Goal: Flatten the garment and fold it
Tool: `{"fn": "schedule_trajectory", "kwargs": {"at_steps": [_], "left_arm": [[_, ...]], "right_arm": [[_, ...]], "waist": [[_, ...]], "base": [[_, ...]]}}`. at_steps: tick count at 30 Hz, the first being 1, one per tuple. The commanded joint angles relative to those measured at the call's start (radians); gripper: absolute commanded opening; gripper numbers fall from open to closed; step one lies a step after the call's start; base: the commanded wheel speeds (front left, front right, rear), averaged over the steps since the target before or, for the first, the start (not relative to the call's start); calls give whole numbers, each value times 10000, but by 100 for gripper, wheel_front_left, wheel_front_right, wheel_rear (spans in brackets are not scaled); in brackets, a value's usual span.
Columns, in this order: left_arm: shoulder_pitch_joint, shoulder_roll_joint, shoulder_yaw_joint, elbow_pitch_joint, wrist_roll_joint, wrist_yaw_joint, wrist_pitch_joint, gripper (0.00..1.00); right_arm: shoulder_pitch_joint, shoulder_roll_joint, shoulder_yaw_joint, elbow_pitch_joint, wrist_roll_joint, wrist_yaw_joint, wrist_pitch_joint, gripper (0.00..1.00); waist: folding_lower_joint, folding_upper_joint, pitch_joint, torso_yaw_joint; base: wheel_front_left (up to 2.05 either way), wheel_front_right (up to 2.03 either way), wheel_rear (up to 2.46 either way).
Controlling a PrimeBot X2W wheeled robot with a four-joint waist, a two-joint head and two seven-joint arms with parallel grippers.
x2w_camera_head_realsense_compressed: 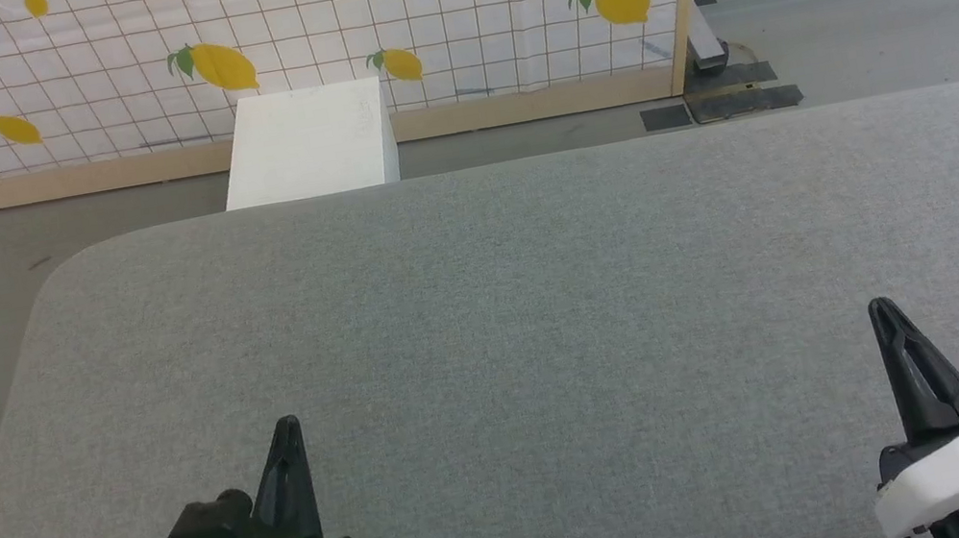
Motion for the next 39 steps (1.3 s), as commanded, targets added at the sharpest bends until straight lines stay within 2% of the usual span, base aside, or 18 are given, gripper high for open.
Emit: {"fn": "schedule_trajectory", "kwargs": {"at_steps": [1, 39], "left_arm": [[31, -11, 42, -87, 82, 53, 40, 0], [65, -23, 355, -645, 755, 113, 813, 0]], "right_arm": [[-138, 7, 36, -42, -58, -5, 59, 0], [-341, 14, 286, -133, -326, -10, 667, 0]], "waist": [[0, 0, 5, -7], [0, 0, 134, -214]], "base": [[0, 0, 0], [0, 0, 0]]}}
